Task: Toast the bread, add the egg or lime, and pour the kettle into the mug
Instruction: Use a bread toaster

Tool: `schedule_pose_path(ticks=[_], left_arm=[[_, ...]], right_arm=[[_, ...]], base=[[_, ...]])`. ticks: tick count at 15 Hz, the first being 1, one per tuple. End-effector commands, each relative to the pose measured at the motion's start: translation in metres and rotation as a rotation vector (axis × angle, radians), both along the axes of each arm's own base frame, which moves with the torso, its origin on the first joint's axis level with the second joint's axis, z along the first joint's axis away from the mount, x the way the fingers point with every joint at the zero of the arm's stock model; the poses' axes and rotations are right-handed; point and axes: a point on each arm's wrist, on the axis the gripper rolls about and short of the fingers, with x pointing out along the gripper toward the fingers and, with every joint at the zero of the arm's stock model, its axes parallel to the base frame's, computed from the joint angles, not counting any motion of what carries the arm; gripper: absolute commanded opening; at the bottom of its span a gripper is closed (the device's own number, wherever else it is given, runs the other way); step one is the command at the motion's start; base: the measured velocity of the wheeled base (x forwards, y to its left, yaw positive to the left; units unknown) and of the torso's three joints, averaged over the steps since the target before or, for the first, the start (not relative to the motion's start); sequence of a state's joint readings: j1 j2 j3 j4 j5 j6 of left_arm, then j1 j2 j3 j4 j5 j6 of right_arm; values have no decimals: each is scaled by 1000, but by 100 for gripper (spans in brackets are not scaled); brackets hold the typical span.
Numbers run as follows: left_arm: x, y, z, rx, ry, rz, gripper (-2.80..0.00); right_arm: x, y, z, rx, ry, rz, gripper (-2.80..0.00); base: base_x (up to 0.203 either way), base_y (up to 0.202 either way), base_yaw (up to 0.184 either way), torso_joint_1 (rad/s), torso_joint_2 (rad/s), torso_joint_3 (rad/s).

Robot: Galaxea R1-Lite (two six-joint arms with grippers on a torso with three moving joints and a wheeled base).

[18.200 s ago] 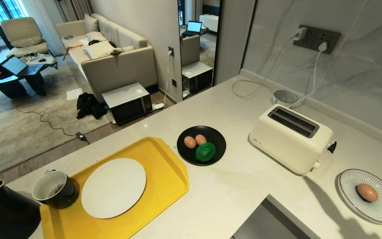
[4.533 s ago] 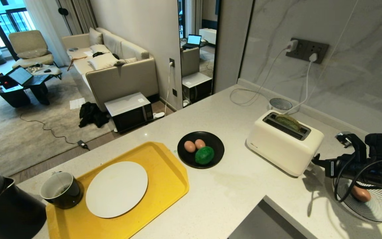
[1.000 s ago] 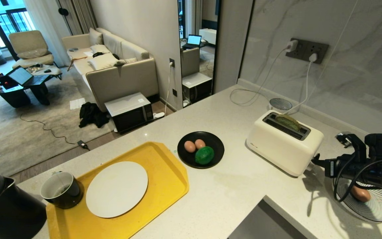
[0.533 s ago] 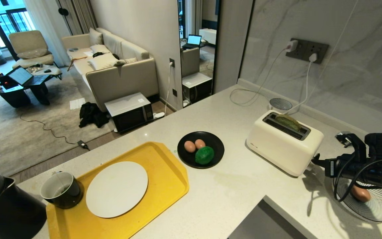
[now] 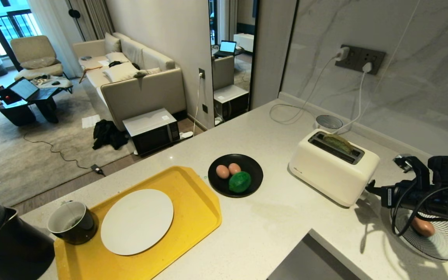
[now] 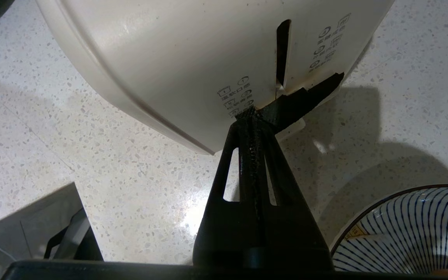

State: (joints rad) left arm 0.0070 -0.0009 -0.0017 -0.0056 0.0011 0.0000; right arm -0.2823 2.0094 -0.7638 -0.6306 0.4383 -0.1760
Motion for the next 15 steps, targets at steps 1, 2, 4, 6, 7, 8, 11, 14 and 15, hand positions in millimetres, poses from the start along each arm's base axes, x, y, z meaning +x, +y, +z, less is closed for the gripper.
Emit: schedule_pose_path(ticks=[1, 2, 4, 6, 7, 8, 11, 14, 15], left_arm=[[0, 0, 0, 0, 0, 1, -280], [0, 0, 0, 0, 0, 1, -280], [0, 0, 0, 0, -1, 0, -280], [0, 0, 0, 0, 0, 0, -280], [0, 0, 0, 0, 0, 1, -280], [0, 0, 0, 0, -1, 1, -280], [0, 0, 0, 0, -1, 1, -280], [0, 0, 0, 0, -1, 1, -280], [0, 0, 0, 0, -1, 0, -280]], right_arm=[[0, 0, 4, -5, -16, 5, -280], [0, 0, 6, -5, -22, 5, -280], [-1, 0, 9, -9, -30, 5, -280], [-5, 1, 21, -18, -63, 4, -280], [-9, 2, 29, -23, -83, 3, -280], [-13, 4, 39, -30, -109, 2, -280], [-32, 9, 70, -47, -165, 3, -280], [-52, 15, 98, -63, -220, 2, -280], [-58, 17, 106, -69, -243, 1, -280]], base=[[0, 0, 0, 0, 0, 0], [0, 0, 0, 0, 0, 0], [0, 0, 0, 0, 0, 0], [0, 0, 0, 0, 0, 0], [0, 0, 0, 0, 0, 0], [0, 0, 0, 0, 0, 0], [0, 0, 0, 0, 0, 0], [0, 0, 0, 0, 0, 0], [0, 0, 0, 0, 0, 0]])
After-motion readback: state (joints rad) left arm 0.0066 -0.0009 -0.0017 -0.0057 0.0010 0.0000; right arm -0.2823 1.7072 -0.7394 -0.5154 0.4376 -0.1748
